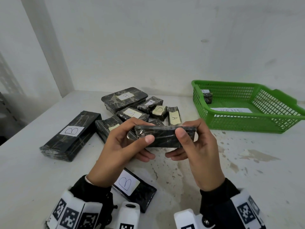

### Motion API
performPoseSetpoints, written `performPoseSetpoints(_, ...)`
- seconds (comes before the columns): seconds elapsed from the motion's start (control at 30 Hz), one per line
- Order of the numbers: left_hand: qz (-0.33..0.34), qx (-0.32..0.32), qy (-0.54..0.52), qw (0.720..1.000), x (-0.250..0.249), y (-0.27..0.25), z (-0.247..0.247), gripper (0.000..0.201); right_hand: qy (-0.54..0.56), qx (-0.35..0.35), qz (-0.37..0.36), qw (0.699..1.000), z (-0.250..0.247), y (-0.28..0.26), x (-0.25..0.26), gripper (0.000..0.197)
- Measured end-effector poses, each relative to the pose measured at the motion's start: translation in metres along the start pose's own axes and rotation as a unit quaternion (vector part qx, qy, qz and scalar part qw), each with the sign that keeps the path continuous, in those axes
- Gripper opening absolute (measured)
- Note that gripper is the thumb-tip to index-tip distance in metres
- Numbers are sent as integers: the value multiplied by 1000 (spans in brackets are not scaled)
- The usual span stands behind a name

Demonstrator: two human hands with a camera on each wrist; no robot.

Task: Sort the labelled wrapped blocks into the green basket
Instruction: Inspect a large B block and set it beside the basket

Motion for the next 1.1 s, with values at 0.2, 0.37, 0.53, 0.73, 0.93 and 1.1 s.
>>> performPoseSetpoints(0.2,21,-11,-5,1000,0,-3,4,26,-8,21,-48,999,1,-1,8,56)
performPoseSetpoints(0.37,17,-6,-3,1000,-1,-2,2,45,-27,10,-53,998,2,-3,6,43)
performPoseSetpoints(0.53,4,-35,-4,999,3,-2,4,29,-25,20,-23,999,1,-2,5,45)
performPoseSetpoints(0.73,-21,-10,-34,999,2,0,2,59,-27,24,-8,999,1,-1,7,46)
performPoseSetpoints(0.93,-28,18,-5,999,-1,1,2,86,6,11,-1,1000,-6,2,13,46)
performPoseSetpoints(1.1,-40,-14,61,997,-2,3,-8,92,90,-20,2,996,-14,8,20,62)
Point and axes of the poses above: each hand's wrist, its own y-axis towards the middle knuckle, its own z-axis out of the palm, x = y × z, the point moved 5 cm from there along y, towards the middle knuckle, and after that the axes turned 4 degrees about -x, right-handed, at the moved point
